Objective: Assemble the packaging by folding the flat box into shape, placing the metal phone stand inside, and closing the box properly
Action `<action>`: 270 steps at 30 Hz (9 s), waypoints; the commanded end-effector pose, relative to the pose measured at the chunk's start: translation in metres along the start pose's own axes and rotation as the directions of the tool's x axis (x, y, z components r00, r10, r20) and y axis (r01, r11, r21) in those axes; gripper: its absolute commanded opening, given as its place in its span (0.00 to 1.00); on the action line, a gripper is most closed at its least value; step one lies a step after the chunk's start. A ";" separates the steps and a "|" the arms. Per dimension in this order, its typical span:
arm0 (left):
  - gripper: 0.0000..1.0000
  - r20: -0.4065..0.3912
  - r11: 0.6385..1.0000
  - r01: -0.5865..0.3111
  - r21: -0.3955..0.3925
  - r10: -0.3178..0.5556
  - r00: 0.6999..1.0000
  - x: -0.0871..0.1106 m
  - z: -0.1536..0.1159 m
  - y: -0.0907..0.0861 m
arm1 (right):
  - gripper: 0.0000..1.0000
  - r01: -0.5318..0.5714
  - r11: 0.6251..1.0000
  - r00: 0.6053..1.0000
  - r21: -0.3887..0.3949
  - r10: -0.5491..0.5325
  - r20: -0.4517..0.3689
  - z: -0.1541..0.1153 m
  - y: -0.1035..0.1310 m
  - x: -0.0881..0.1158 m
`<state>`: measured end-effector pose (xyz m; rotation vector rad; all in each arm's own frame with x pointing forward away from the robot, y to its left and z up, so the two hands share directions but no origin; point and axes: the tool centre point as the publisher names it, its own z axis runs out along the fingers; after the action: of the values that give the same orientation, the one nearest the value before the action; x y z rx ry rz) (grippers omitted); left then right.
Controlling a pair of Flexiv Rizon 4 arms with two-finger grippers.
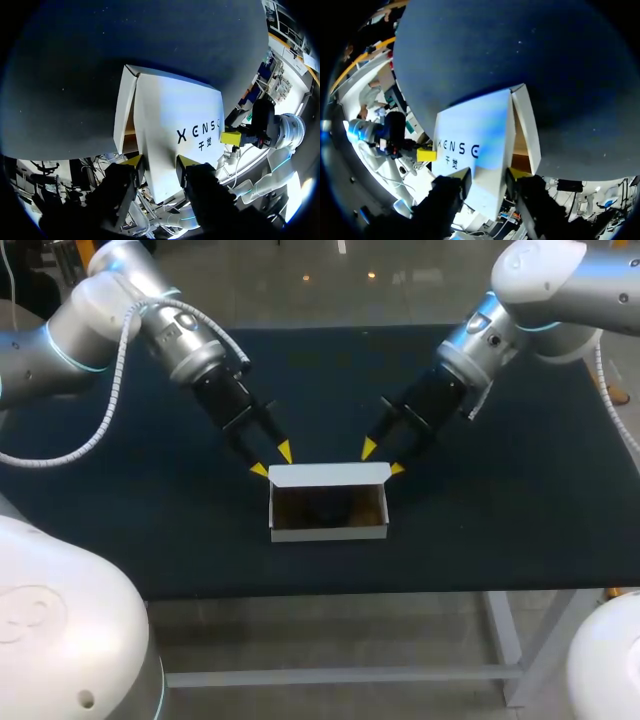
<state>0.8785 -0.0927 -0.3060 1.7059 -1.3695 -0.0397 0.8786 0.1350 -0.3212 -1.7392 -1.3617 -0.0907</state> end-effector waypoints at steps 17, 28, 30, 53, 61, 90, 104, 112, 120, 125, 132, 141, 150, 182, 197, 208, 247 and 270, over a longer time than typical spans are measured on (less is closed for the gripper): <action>0.44 -0.075 1.000 0.009 0.021 -0.007 0.997 0.000 0.000 -0.003 | 0.49 0.001 1.000 1.000 0.021 -0.001 0.007 0.004 0.007 0.006; 0.45 -0.136 1.000 0.007 0.010 -0.005 0.991 0.005 0.000 -0.004 | 0.49 0.003 1.000 1.000 0.022 -0.004 0.006 0.005 0.007 0.006; 0.44 -0.155 1.000 0.005 0.011 -0.003 0.988 0.006 0.000 -0.004 | 0.49 0.005 1.000 1.000 0.023 -0.005 0.006 0.005 0.007 0.006; 0.35 -0.246 0.999 -0.017 0.038 0.026 0.969 0.001 -0.002 -0.008 | 0.49 0.007 0.999 1.000 0.032 -0.007 0.002 0.006 0.010 0.003; 0.34 -0.251 0.999 -0.030 0.041 0.039 0.967 -0.002 0.000 -0.007 | 0.49 0.006 0.999 1.000 0.035 -0.007 0.004 0.008 0.011 0.002; 0.36 -0.243 0.996 -0.072 0.048 0.081 0.967 -0.012 0.018 -0.007 | 0.52 0.023 0.999 1.000 0.033 -0.024 0.020 0.015 0.011 -0.005; 0.42 -0.240 0.995 -0.082 0.047 0.091 0.967 -0.018 0.022 -0.009 | 0.53 0.032 0.999 0.999 0.020 -0.033 0.029 0.018 0.010 -0.010; 0.42 -0.228 0.995 -0.090 0.051 0.100 0.969 -0.020 0.024 -0.010 | 0.53 0.036 0.999 0.999 0.014 -0.037 0.034 0.020 0.011 -0.013; 0.44 -0.212 0.993 -0.106 0.060 0.116 0.970 -0.022 0.024 -0.010 | 0.55 0.043 0.999 0.998 0.004 -0.043 0.035 0.020 0.011 -0.016; 0.45 -0.197 0.991 -0.112 0.067 0.124 0.973 -0.022 0.024 -0.010 | 0.55 0.046 0.999 0.998 0.002 -0.046 0.036 0.020 0.011 -0.018; 0.51 -0.170 0.988 -0.116 0.101 0.132 0.977 -0.022 0.020 -0.003 | 0.54 0.055 0.998 0.998 -0.001 -0.055 0.044 0.021 0.012 -0.018; 0.70 -0.107 0.973 -0.130 0.191 0.152 0.982 -0.023 0.003 0.014 | 0.54 0.062 0.998 0.997 -0.004 -0.061 0.047 0.021 0.014 -0.018; 0.93 0.017 0.939 -0.206 0.276 0.210 0.978 -0.016 -0.015 0.030 | 0.61 0.061 0.998 0.997 -0.002 -0.060 0.045 0.021 0.016 -0.018; 1.00 0.605 0.481 -0.816 -0.320 0.767 0.215 0.032 -0.036 0.076 | 0.53 0.061 0.998 0.997 -0.002 -0.060 0.045 0.021 0.016 -0.018; 1.00 0.639 0.306 -0.883 -0.355 0.769 0.010 0.012 -0.027 0.075 | 0.49 0.061 0.998 0.997 -0.002 -0.060 0.045 0.021 0.016 -0.018; 1.00 0.667 0.118 -0.918 -0.379 0.723 -0.182 0.002 -0.001 0.068 | 0.49 0.061 0.998 0.997 -0.002 -0.060 0.045 0.021 0.016 -0.018; 0.93 0.645 0.113 -0.898 -0.425 0.734 -0.212 -0.004 0.038 0.018 | 0.45 0.061 0.998 0.997 -0.002 -0.060 0.045 0.021 0.016 -0.018; 0.76 0.717 0.138 -0.884 -0.447 0.646 -0.262 -0.002 0.052 0.004 | 0.42 0.061 0.998 0.997 -0.002 -0.060 0.045 0.021 0.016 -0.018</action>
<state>0.8516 -0.1198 -0.3326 0.3309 -3.2301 0.1287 0.8743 0.1355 -0.3530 -1.7160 -1.4479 -0.0907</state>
